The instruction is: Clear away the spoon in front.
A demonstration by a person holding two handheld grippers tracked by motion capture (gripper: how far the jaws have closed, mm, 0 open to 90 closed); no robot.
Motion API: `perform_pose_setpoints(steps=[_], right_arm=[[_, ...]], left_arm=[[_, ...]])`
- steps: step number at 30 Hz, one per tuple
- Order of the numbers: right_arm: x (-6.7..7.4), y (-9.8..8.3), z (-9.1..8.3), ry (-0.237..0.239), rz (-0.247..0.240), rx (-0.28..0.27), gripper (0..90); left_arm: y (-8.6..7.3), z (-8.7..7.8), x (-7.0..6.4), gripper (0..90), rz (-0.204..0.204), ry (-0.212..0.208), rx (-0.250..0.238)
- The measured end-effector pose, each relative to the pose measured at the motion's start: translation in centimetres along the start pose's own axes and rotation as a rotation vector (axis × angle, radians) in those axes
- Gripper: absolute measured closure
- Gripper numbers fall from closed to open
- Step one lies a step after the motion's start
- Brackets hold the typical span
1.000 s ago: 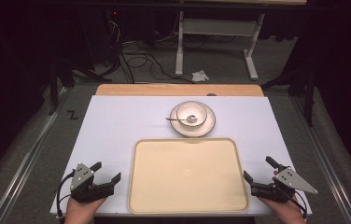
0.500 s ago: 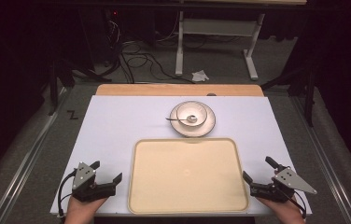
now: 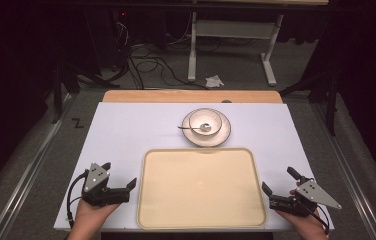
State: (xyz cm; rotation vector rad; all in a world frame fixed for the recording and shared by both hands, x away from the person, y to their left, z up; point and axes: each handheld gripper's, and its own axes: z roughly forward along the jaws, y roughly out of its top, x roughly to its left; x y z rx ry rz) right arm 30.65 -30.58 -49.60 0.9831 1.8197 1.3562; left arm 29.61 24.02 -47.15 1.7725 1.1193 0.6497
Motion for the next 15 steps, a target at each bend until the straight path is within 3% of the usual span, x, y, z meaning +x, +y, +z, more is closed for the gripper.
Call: perform_pose_setpoints(steps=[7,15], right_arm=[[0.0,0.1,0.0,-0.002,-0.005,0.002,0.5],[0.2,0.0,0.0,0.003,-0.011,0.007,0.4]], left_arm=[[1.6,0.8,0.3,0.2,-0.027,0.0,-0.008],[3.6,1.6,0.1,2.6,-0.012,-0.018,-0.021]])
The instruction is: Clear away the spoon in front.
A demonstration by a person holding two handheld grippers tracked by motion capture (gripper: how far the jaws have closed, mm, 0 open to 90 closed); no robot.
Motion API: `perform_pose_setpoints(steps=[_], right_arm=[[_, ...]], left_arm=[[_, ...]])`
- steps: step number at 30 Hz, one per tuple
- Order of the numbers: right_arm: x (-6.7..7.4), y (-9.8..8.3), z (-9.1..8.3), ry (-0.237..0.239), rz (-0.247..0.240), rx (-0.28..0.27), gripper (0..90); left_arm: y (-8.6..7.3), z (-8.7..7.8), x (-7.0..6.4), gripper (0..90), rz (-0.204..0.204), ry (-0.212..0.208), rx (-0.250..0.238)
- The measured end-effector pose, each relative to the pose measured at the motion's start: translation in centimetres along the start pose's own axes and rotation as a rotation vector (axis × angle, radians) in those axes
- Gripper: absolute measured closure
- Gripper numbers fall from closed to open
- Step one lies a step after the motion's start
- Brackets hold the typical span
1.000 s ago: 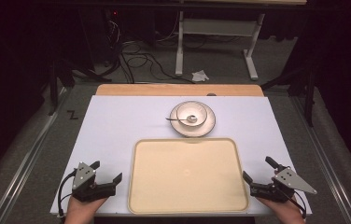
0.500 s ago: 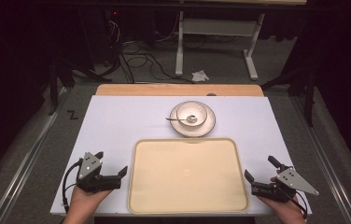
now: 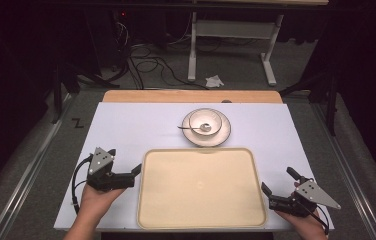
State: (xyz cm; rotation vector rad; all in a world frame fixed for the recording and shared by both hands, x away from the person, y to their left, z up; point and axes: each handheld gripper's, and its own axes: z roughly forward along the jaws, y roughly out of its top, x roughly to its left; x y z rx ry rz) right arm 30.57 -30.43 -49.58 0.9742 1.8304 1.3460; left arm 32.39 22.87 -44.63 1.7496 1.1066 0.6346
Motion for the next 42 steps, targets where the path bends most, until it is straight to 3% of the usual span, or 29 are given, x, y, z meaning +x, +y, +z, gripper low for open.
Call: perform_pose_setpoints(steps=[4,9,13,18,19,25,42], right_arm=[[0.0,0.0,0.0,0.004,0.006,0.002,0.4],[0.0,-0.1,0.1,0.004,0.005,0.004,0.4],[-0.1,-0.1,0.1,0.008,0.006,0.008,0.4],[-0.1,-0.2,0.2,0.008,0.008,0.01,0.4],[-0.1,-0.2,0.2,0.01,0.006,0.012,0.4],[0.1,-0.3,0.3,0.012,0.009,0.02,0.4],[0.1,-0.4,0.4,0.019,0.012,0.025,0.4]], left_arm=[[0.7,0.5,-0.2,6.7,0.018,0.001,-0.017],[1.2,1.1,-0.2,5.0,0.007,0.005,-0.008],[1.5,1.9,0.2,4.5,-0.034,-0.002,-0.021],[1.7,2.5,0.6,3.8,-0.054,0.0,-0.016],[1.8,2.7,0.8,3.8,-0.074,-0.01,-0.018],[2.4,3.7,1.1,3.9,-0.093,-0.016,-0.015],[5.1,6.8,-1.0,5.8,-0.094,-0.072,-0.011]])
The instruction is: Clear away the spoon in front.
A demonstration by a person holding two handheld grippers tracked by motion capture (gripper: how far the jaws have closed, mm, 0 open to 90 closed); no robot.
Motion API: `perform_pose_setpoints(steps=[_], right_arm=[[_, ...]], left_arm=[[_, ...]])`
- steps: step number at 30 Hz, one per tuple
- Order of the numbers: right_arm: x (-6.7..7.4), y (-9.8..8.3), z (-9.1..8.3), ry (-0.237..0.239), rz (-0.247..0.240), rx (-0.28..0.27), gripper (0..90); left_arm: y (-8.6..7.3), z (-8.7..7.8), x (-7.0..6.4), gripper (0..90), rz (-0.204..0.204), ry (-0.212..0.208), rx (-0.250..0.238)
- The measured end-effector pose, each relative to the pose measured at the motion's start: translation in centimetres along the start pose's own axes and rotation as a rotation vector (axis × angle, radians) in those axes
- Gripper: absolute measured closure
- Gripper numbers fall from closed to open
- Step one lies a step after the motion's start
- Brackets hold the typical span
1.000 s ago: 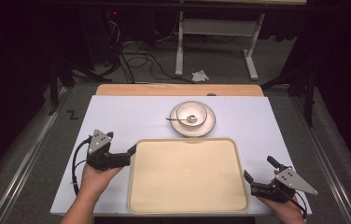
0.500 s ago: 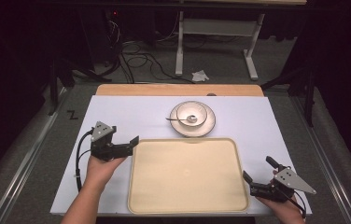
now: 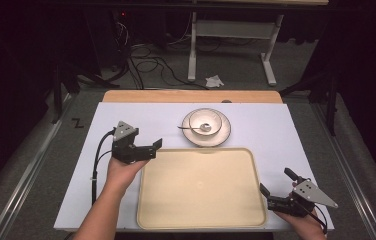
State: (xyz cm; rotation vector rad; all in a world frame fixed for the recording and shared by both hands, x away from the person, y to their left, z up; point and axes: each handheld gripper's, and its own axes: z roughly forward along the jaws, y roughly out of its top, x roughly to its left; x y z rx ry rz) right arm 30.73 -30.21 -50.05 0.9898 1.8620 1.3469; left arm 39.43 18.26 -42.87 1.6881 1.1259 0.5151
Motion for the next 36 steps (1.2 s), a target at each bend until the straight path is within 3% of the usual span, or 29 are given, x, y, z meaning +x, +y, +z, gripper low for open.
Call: perform_pose_setpoints(steps=[12,20,26,31,34,36], right_arm=[[0.0,0.0,0.0,0.001,-0.004,0.003,0.4],[0.0,-0.1,0.0,0.006,0.005,0.005,0.5],[-0.2,-0.1,-0.2,0.002,0.008,-0.005,0.5],[-0.2,-0.2,-0.2,0.004,0.011,0.0,0.5],[-0.2,-0.2,-0.2,0.009,0.009,-0.003,0.5],[-0.2,-0.2,-0.2,0.009,0.011,-0.003,0.5]], left_arm=[[0.5,3.2,-1.2,8.6,0.011,-0.028,0.035],[1.4,4.8,-1.8,10.1,-0.004,-0.046,0.037],[2.3,6.3,-2.2,11.7,0.009,-0.047,0.065],[2.9,7.4,-2.2,16.4,-0.023,-0.063,0.09],[3.0,8.2,-1.8,24.4,-0.095,-0.095,0.096],[3.0,8.4,-1.8,27.7,-0.109,-0.099,0.099]])
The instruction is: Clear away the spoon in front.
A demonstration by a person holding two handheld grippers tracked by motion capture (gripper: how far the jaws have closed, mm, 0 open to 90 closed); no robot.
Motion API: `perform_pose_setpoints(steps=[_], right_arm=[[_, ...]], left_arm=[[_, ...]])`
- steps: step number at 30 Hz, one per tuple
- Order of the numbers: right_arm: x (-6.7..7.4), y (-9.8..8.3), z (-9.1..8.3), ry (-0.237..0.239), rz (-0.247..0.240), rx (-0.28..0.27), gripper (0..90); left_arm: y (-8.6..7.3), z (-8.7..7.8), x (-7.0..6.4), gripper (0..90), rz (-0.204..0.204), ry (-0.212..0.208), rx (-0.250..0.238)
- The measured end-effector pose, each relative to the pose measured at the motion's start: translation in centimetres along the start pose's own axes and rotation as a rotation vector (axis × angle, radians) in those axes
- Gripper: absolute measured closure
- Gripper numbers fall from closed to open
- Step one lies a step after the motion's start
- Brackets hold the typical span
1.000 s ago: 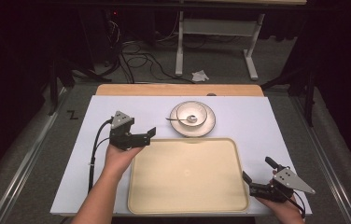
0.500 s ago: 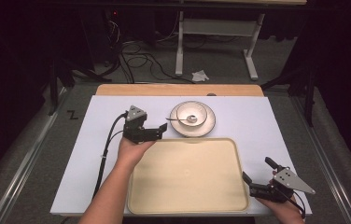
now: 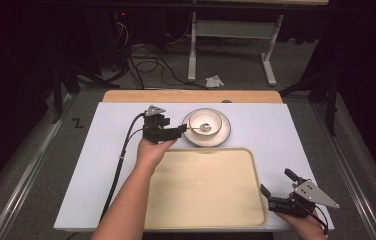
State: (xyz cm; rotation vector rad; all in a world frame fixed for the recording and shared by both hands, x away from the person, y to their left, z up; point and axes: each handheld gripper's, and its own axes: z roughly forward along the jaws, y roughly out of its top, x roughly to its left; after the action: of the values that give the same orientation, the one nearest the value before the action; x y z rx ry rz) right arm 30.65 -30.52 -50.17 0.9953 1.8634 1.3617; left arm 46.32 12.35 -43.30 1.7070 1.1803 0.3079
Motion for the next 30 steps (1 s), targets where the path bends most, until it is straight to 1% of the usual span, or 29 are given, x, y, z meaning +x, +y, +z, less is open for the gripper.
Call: perform_pose_setpoints(steps=[1,2,3,4,6,9,12,13,15,16,17,19,20,22,24,26,28,30], right_arm=[[-0.02,0.0,0.01,0.002,0.002,-0.001,0.5],[-0.02,0.0,0.01,0.002,0.002,-0.001,0.5],[-0.04,0.01,0.01,0.003,0.003,-0.002,0.5],[-0.03,0.01,0.01,0.003,0.003,-0.002,0.5],[0.04,0.02,0.01,0.002,0.004,-0.001,0.5],[0.09,0.0,0.04,0.004,0.001,0.002,0.5],[0.15,0.02,0.05,0.005,0.0,0.002,0.5],[0.16,0.02,0.05,0.005,0.0,0.002,0.5],[0.15,0.03,0.05,0.004,-0.002,0.001,0.5],[0.11,0.05,0.02,0.004,-0.002,-0.001,0.5],[0.08,0.06,-0.01,0.002,0.005,-0.002,0.5],[-0.01,0.05,-0.05,-0.002,0.003,-0.002,0.5],[-0.02,0.04,-0.04,-0.002,0.004,0.0,0.6],[-0.02,0.04,-0.03,-0.001,0.001,0.0,0.6],[0.1,0.03,-0.01,0.002,0.01,0.001,0.6],[0.11,0.03,-0.01,0.005,0.002,0.002,0.6],[0.09,0.03,-0.03,0.002,0.012,0.003,0.6],[0.0,0.04,-0.03,0.002,0.005,0.003,0.7]], left_arm=[[-0.03,0.3,0.18,29.5,-0.021,-0.005,0.008],[-0.03,0.3,0.18,30.8,-0.021,-0.005,0.008],[-0.12,0.53,0.35,32.7,-0.031,-0.012,0.015],[-0.17,0.65,0.35,34.6,-0.037,-0.009,0.018],[-0.22,0.78,0.36,39.6,-0.04,-0.019,0.024],[-0.26,0.88,0.27,46.5,-0.047,-0.016,0.033],[-0.28,0.9,0.24,51.9,-0.055,-0.031,0.028],[-0.29,0.92,0.07,53.5,-0.048,-0.027,0.024],[-0.29,0.96,-0.02,56.8,-0.053,-0.028,0.021],[-0.27,0.97,-0.06,56.8,-0.06,-0.026,0.02],[-0.24,0.99,-0.09,59.0,-0.071,-0.026,0.022],[-0.22,1.04,-0.1,61.4,-0.084,-0.022,0.028],[-0.2,1.07,-0.02,64.6,-0.096,-0.02,0.038],[-0.21,1.09,0.02,66.7,-0.099,-0.021,0.041],[-0.2,1.1,0.04,70.6,-0.103,-0.014,0.048],[-0.2,1.11,0.01,73.9,-0.104,-0.013,0.051],[-0.2,1.09,-0.14,77.2,-0.101,-0.008,0.043],[-0.14,0.97,-0.32,81.5,-0.096,0.004,0.026]])
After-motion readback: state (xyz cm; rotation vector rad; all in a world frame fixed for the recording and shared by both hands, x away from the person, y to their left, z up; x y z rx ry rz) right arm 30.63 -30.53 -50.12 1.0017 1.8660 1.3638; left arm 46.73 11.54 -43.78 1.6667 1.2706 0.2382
